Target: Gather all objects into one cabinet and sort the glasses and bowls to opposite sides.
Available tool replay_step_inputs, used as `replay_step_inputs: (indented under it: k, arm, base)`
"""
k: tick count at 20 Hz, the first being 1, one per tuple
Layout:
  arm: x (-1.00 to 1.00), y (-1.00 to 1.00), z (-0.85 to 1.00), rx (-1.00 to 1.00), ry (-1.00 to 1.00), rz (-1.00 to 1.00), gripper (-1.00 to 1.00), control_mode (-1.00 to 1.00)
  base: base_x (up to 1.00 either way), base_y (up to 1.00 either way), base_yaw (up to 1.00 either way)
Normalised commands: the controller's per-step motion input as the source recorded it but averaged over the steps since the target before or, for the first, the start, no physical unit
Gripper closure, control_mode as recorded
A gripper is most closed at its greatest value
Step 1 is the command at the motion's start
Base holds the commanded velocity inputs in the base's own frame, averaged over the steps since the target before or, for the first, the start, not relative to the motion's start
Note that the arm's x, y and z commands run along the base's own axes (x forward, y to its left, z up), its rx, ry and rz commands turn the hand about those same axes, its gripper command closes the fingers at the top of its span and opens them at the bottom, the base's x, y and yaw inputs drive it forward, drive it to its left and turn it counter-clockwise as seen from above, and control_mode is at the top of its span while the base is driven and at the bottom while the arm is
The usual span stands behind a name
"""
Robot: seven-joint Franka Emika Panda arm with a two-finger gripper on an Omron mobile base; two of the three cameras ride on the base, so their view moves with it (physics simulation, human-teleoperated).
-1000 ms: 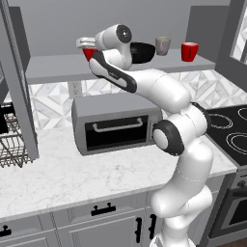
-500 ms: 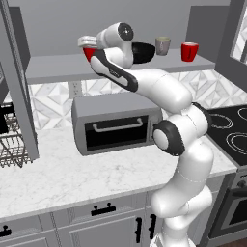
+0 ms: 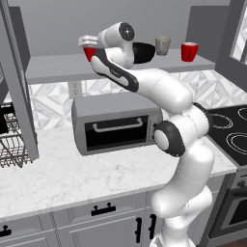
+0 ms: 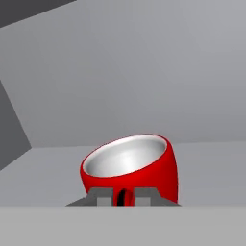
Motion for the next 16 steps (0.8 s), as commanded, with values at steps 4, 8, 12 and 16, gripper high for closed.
replay_step_inputs:
  k: [4, 8, 12, 16]
  arm:
    - [-0.19, -0.01, 0.11, 0.0, -0.06, 0.0, 1.0, -1.0]
    - [-0.28, -0.06, 0.06, 0.0, -0.05, 0.0, 1.0, -1.0]
    - [-0.59, -0.17, 0.0, 0.0, -0.06, 0.0, 1.0, -1.0]
    - [-0.75, -0.36, 0.01, 0.01, -0.09, -0.01, 1.0, -1.0]
  base:
    - [0.0, 0.0, 0.0]
    - [0.0, 0.0, 0.0]
    - [0.0, 0.0, 0.0]
    - [0.0, 0.0, 0.0]
